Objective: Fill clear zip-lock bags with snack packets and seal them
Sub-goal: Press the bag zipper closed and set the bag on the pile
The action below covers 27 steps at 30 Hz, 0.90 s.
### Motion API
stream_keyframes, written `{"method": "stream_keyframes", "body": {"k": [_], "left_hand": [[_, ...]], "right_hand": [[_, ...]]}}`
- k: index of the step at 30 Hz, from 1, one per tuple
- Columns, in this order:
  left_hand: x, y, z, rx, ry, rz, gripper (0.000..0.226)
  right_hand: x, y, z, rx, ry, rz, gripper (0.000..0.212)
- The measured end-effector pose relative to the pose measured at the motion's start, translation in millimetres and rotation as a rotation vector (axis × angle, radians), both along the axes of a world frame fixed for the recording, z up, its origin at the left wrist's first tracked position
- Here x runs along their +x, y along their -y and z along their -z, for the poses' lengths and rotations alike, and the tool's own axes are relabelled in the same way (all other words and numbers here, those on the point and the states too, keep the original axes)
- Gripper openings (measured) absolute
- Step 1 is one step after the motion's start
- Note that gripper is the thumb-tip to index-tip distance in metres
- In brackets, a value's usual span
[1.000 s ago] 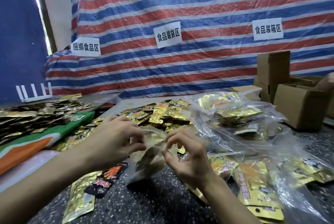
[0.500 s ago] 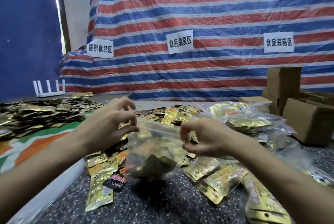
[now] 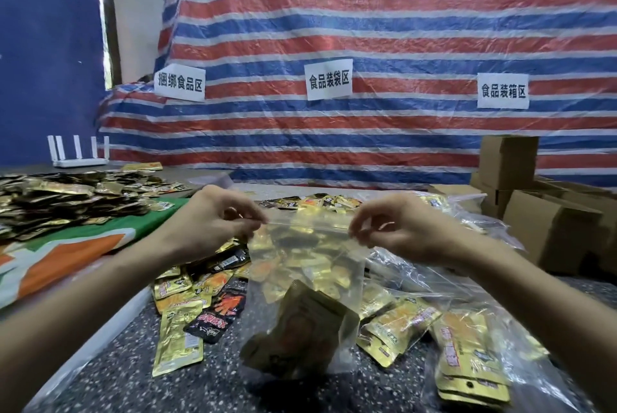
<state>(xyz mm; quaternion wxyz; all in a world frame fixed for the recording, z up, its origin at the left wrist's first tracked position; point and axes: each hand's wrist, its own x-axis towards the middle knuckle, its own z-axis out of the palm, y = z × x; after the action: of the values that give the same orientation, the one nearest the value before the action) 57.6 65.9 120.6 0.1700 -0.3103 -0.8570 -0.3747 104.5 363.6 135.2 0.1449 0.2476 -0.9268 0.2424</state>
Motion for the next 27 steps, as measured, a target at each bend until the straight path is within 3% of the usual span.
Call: {"method": "stream_keyframes", "body": {"k": [5, 14, 23, 27], "left_hand": [[-3.3, 1.7, 0.9, 0.320, 0.242, -0.018, 0.028], [-4.9, 12.4, 8.6, 0.354, 0.413, -0.018, 0.006], [3.3, 7.1, 7.7, 0.298, 0.210, -0.006, 0.012], [8.8, -1.1, 12.1, 0.255, 0.074, -0.038, 0.010]], "right_hand": [[-3.8, -10.3, 2.9, -0.223, 0.068, 0.014, 0.018], [0.2, -6.7, 6.6, -0.512, 0.124, -0.028, 0.026], [1.6, 1.1, 9.7, -0.532, -0.048, -0.040, 0.042], [0.3, -5.5, 8.6, -0.482, 0.083, -0.052, 0.033]]}}
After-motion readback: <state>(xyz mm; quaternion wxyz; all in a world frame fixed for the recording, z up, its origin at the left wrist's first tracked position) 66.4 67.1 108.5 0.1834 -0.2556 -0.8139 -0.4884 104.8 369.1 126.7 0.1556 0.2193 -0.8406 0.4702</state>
